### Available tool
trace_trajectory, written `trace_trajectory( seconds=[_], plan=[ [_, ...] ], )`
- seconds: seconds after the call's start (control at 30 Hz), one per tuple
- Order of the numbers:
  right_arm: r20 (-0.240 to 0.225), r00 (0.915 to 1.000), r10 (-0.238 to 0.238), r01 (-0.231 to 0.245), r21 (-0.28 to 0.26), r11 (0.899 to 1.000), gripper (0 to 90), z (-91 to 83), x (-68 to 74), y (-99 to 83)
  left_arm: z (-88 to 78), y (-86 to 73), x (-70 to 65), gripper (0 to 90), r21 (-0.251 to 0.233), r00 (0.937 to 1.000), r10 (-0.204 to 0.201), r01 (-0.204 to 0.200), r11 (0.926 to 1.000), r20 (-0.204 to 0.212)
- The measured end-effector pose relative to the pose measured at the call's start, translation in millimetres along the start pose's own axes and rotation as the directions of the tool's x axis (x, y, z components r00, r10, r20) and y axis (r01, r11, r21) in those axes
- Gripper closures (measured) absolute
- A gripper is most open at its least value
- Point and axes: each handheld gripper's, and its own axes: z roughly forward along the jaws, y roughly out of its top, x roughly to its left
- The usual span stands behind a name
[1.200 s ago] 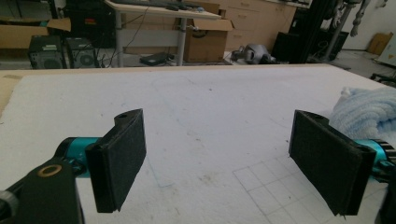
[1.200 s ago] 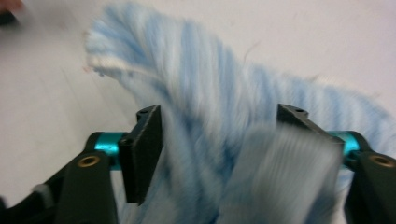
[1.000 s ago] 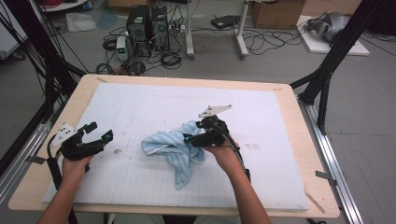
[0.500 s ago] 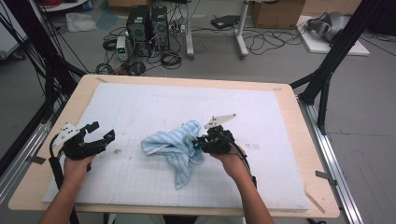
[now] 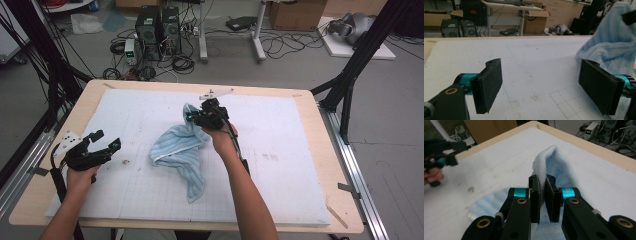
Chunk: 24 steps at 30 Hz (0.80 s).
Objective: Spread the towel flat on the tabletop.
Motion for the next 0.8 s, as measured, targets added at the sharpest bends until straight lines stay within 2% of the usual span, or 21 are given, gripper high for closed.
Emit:
trace_trajectory(
  seconds=[0.03, 0.1, 0.13, 0.17, 0.2, 0.23, 0.27, 0.3, 0.33, 0.4, 0.47, 0.5, 0.53, 0.57, 0.6, 0.7, 0.73, 0.77, 0.8],
  plan=[
    [0.009, 0.9999, 0.008, -0.009, 0.007, 1.000, 83.5, 15.0, -0.2, 7.4, 0.4, -0.2, 0.0, 19.7, 0.000, 1.0000, -0.001, 0.001, 1.0000, 0.001],
    [0.033, 0.9993, 0.017, -0.017, 0.014, 1.000, 83.0, 28.9, 0.7, 13.3, 0.4, -0.2, 0.0, 19.9, 0.002, 1.0000, 0.000, 0.000, 1.0000, 0.000],
    [0.061, 0.9981, 0.006, -0.007, 0.026, 1.000, 81.6, 35.8, 1.3, 15.4, 0.7, -0.5, -0.2, 19.9, 0.006, 1.0000, 0.001, -0.001, 1.0000, 0.005],
    [0.061, 0.9981, 0.006, -0.007, 0.026, 1.000, 81.6, 35.8, 1.3, 15.4, 0.7, -0.5, -0.2, 20.2, 0.006, 1.0000, 0.001, -0.001, 1.0000, 0.005],
    [0.127, 0.9916, -0.022, 0.014, 0.065, 0.998, 71.0, 47.4, 0.9, 16.7, 0.8, -0.7, -0.6, 21.0, 0.010, 0.9999, 0.002, -0.002, 0.9999, 0.013],
    [0.146, 0.9892, -0.016, 0.007, 0.067, 0.998, 65.8, 50.4, -0.5, 15.9, 0.8, -0.9, -0.7, 21.9, 0.014, 0.9998, 0.004, -0.004, 0.9999, 0.017],
    [0.146, 0.9892, -0.016, 0.007, 0.067, 0.998, 65.8, 50.4, -0.5, 15.9, 0.8, -0.9, -0.7, 22.3, 0.014, 0.9998, 0.004, -0.004, 0.9999, 0.017],
    [0.166, 0.9862, 0.008, -0.016, 0.045, 0.999, 53.0, 48.0, -2.9, 15.4, 1.2, -1.3, -1.2, 22.7, 0.016, 0.9997, 0.001, -0.002, 0.9999, 0.022],
    [0.170, 0.9853, 0.022, -0.028, 0.030, 0.999, 49.0, 43.5, -3.8, 15.7, 1.2, -1.5, -1.5, 23.2, 0.022, 0.9997, 0.005, -0.006, 0.9997, 0.025],
    [0.192, 0.9813, 0.021, -0.022, 0.004, 1.000, 44.7, 30.4, -6.1, 16.8, 2.1, -2.2, -2.5, 24.0, 0.032, 0.9994, 0.008, -0.009, 0.9994, 0.035],
    [0.206, 0.9785, 0.013, -0.011, -0.010, 1.000, 42.5, 13.6, -8.7, 16.8, 3.6, -2.6, -5.4, 25.1, 0.050, 0.9985, 0.019, -0.022, 0.9985, 0.052],
    [0.206, 0.9785, 0.013, -0.011, -0.010, 1.000, 42.5, 13.6, -8.7, 16.8, 3.6, -2.6, -5.4, 25.8, 0.050, 0.9985, 0.019, -0.022, 0.9985, 0.052],
    [0.217, 0.9760, 0.017, -0.009, -0.040, 0.999, 41.7, -6.1, -11.4, 11.4, 4.4, -2.0, -8.5, 26.4, 0.051, 0.9975, 0.023, -0.026, 0.9984, 0.067],
    [0.221, 0.9749, 0.026, -0.015, -0.054, 0.998, 40.8, -15.5, -13.2, 6.3, 4.7, -1.5, -9.8, 26.9, 0.053, 0.9967, 0.028, -0.032, 0.9981, 0.077],
    [0.225, 0.9739, 0.025, -0.012, -0.058, 0.998, 40.4, -24.8, -15.5, -0.6, 4.7, -1.5, -9.8, 27.4, 0.053, 0.9967, 0.028, -0.032, 0.9981, 0.077],
    [0.244, 0.9688, 0.042, -0.027, -0.065, 0.998, 36.2, -51.4, -21.3, -30.9, 9.2, -0.7, -19.2, 27.2, 0.068, 0.9933, 0.022, -0.030, 0.9972, 0.113],
    [0.244, 0.9688, 0.042, -0.027, -0.065, 0.998, 36.2, -51.4, -21.3, -30.9, 9.2, -0.7, -19.2, 26.6, 0.068, 0.9933, 0.022, -0.030, 0.9972, 0.113],
    [0.238, 0.9693, 0.063, -0.047, -0.076, 0.996, 35.7, -60.0, -22.4, -43.0, 11.0, -0.5, -22.0, 26.6, 0.074, 0.9925, 0.012, -0.021, 0.9970, 0.122],
    [0.241, 0.9679, 0.072, -0.051, -0.092, 0.994, 35.4, -76.4, -22.9, -66.4, 13.0, 0.1, -24.6, 25.0, 0.078, 0.9914, 0.009, -0.019, 0.9968, 0.131]
  ],
)
